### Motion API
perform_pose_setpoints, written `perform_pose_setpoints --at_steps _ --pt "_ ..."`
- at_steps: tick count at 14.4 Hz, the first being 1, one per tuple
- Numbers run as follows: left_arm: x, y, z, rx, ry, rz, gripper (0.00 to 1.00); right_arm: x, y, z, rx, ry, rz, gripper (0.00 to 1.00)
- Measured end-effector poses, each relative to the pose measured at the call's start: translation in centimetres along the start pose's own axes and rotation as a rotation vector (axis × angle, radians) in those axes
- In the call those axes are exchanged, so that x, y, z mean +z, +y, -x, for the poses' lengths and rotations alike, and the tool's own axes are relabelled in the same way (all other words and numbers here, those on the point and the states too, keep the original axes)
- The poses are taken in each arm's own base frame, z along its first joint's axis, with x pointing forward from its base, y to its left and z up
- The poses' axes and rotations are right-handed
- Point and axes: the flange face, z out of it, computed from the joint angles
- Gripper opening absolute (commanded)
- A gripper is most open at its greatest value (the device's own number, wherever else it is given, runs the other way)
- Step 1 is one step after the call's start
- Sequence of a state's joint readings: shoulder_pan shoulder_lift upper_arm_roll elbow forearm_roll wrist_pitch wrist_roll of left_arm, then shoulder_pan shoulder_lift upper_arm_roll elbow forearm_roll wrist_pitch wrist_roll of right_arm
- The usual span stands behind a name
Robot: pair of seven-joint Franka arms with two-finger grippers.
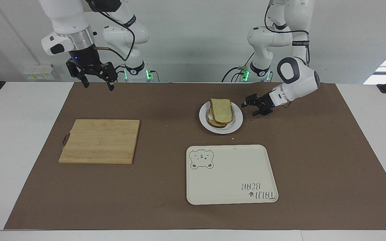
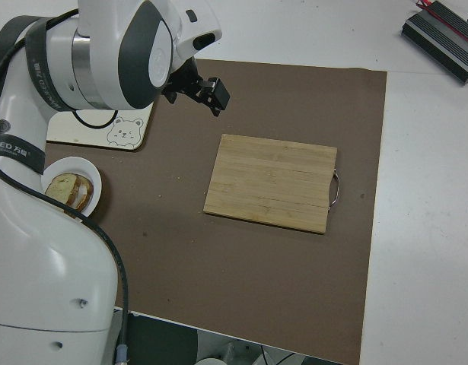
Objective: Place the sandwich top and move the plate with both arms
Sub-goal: 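Withdraw the right gripper while the left gripper grasps the plate rim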
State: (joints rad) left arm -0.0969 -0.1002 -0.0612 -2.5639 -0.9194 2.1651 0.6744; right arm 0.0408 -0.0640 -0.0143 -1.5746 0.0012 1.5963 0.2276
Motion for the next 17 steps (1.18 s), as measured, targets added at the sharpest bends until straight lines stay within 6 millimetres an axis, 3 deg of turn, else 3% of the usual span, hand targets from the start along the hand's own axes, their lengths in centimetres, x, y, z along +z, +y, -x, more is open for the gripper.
perform_pose_setpoints --at_steps 2,4,10,11,12,13,17 --pt "1.4 0.1 1.1 0.003 -0.001 -0.004 0.67 -0.2 1.8 -0.2 0.010 -0.010 0.005 1.00" --pt "2.1 0.4 1.6 0.007 -0.008 -0.011 0.49 1.0 2.6 -0.1 0.016 -0.037 0.011 1.00" --pt "4.0 1.5 2.3 0.006 0.003 0.005 0.38 1.7 2.1 0.9 0.001 -0.056 0.014 1.00" --pt "4.6 1.7 2.4 0.007 0.008 0.003 0.28 1.7 2.3 1.0 0.003 -0.057 0.015 1.00" --pt "5.1 2.0 2.5 0.006 0.011 0.000 0.09 1.7 2.3 1.0 0.004 -0.058 0.015 1.00" --pt "5.5 2.3 2.6 0.004 0.013 0.003 0.00 1.7 2.4 1.0 0.005 -0.059 0.015 1.00" --pt "5.4 2.7 2.6 -0.012 0.017 0.041 0.00 1.7 2.4 1.0 0.006 -0.059 0.015 1.00"
